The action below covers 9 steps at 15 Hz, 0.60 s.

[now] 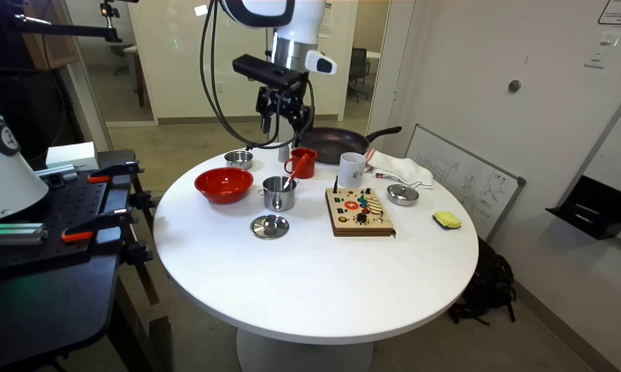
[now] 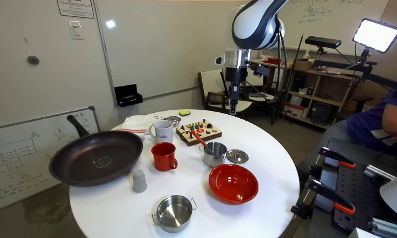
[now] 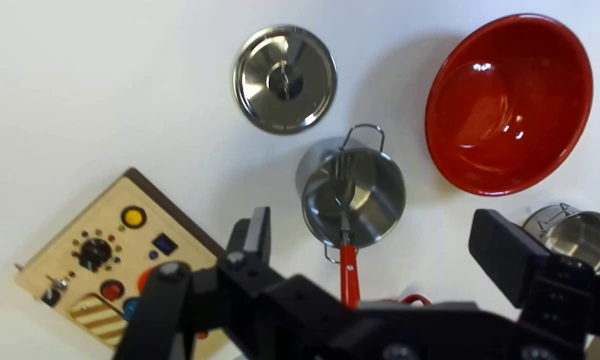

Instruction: Pick up the lid from the pot and put it on the table, then pick up the folk and put it in the in the pot

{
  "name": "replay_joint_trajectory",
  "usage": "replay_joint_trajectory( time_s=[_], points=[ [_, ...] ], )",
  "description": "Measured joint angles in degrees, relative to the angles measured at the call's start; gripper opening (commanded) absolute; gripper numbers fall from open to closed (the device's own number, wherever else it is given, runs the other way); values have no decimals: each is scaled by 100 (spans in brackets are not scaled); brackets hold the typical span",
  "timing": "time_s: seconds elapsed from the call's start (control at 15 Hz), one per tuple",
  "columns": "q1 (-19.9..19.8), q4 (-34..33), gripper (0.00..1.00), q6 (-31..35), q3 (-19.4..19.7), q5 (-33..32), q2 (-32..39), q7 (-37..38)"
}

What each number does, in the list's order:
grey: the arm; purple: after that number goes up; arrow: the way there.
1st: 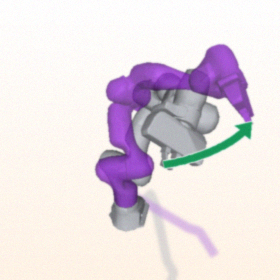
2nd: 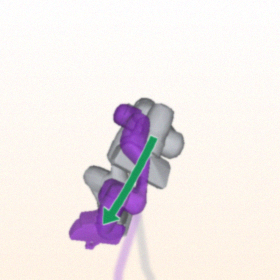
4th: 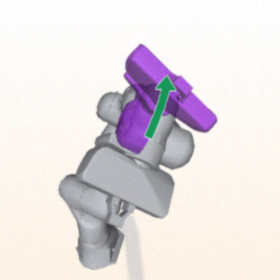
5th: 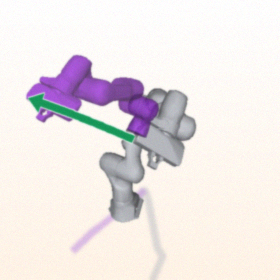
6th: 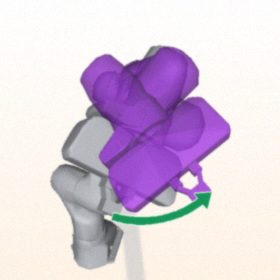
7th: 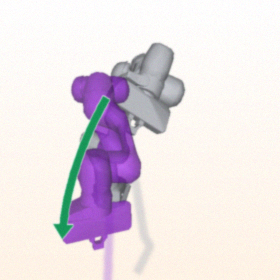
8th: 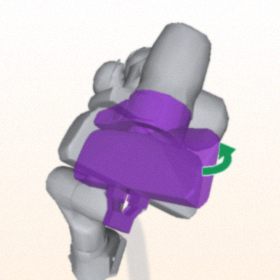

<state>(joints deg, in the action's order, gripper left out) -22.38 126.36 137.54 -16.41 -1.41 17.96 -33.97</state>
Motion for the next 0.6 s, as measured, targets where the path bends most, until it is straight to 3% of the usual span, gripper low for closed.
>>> replay_joint_trajectory(
  time_s=[0.13,0.33,0.6],
  points=[
    [261,-98,100,-377,556,4,-154,241],
    [510,-172,100,-423,1218,-15,-109,617],
    [618,-198,100,-415,1565,-11,61,800]
  ],
)
